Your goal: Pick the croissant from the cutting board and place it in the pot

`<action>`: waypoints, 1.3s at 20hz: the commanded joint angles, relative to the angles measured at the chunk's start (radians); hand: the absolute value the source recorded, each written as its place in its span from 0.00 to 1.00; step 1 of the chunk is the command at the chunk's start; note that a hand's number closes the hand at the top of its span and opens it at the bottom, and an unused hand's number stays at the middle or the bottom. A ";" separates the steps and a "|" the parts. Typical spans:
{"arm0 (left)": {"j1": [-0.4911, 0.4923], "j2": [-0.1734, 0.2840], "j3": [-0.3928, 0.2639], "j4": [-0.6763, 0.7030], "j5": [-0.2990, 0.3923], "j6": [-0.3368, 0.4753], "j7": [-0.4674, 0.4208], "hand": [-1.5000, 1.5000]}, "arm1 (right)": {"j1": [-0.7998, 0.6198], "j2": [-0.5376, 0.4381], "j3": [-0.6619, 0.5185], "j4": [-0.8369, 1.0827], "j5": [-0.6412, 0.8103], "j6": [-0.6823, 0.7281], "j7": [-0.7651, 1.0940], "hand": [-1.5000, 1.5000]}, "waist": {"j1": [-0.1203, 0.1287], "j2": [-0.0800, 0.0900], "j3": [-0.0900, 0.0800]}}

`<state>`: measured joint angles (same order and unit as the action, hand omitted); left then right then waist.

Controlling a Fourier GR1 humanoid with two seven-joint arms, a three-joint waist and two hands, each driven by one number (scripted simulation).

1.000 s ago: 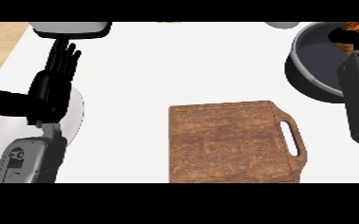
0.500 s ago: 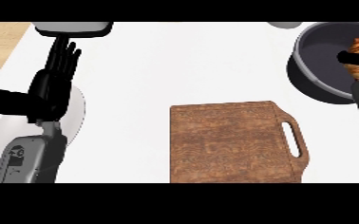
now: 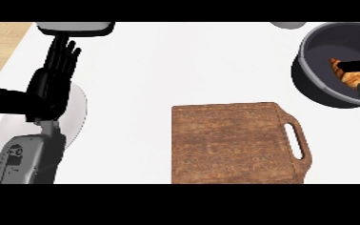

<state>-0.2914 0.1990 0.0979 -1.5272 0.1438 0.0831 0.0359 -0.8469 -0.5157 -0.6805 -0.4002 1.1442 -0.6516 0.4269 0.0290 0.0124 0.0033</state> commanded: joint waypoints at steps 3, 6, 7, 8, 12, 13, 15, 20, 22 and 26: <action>-0.008 -0.016 -0.011 -0.002 -0.010 0.011 0.005 0.50 | -0.027 0.002 -0.077 -0.043 -0.152 -0.120 -0.203 0.00 | -0.002 -0.001 0.000; -0.029 0.014 0.010 -0.036 -0.006 0.023 0.075 0.50 | -0.011 0.040 -0.113 -0.077 -0.223 -0.180 -0.207 0.00 | -0.014 -0.008 -0.001; 0.028 -0.004 0.002 0.013 -0.015 -0.006 -0.035 0.50 | -0.040 0.051 -0.130 -0.074 -0.242 -0.218 -0.196 0.00 | -0.008 -0.003 -0.001; 0.022 -0.008 -0.003 -0.018 -0.021 0.017 0.005 0.50 | -0.045 0.035 -0.143 -0.119 -0.268 -0.207 -0.194 0.00 | -0.018 -0.010 -0.002; -0.013 0.014 0.031 0.011 0.005 0.002 0.018 0.50 | 0.023 0.039 -0.188 -0.219 -0.424 -0.187 -0.340 0.00 | -0.028 -0.011 -0.002; -0.009 -0.030 -0.009 -0.003 -0.033 0.049 0.032 0.50 | 0.058 0.077 -0.198 -0.268 -0.471 -0.194 -0.396 0.00 | -0.035 -0.014 -0.002; 0.026 -0.014 -0.014 -0.072 -0.025 0.030 0.056 0.50 | 0.100 0.087 -0.183 -0.324 -0.493 -0.208 -0.397 0.00 | -0.030 -0.016 -0.002; 0.035 -0.017 0.005 -0.012 -0.035 0.024 -0.003 0.50 | 0.256 0.151 -0.172 -0.569 -0.614 -0.144 -0.425 0.00 | -0.044 -0.018 -0.004; 0.028 0.016 0.030 -0.034 -0.005 -0.005 0.035 0.50 | 0.328 0.150 -0.191 -0.610 -0.698 -0.108 -0.488 0.00 | -0.037 -0.016 -0.003; 0.051 0.022 0.040 -0.055 0.011 -0.025 0.035 0.50 | 0.494 0.173 -0.177 -0.820 -0.699 -0.060 -0.394 0.00 | -0.042 -0.018 -0.004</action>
<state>-0.2668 0.2089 0.1288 -1.5534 0.1389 0.0816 0.0627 -0.4869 -0.3702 -0.8569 -1.0576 0.4938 -0.7501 0.0161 -0.0122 -0.0043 -0.0004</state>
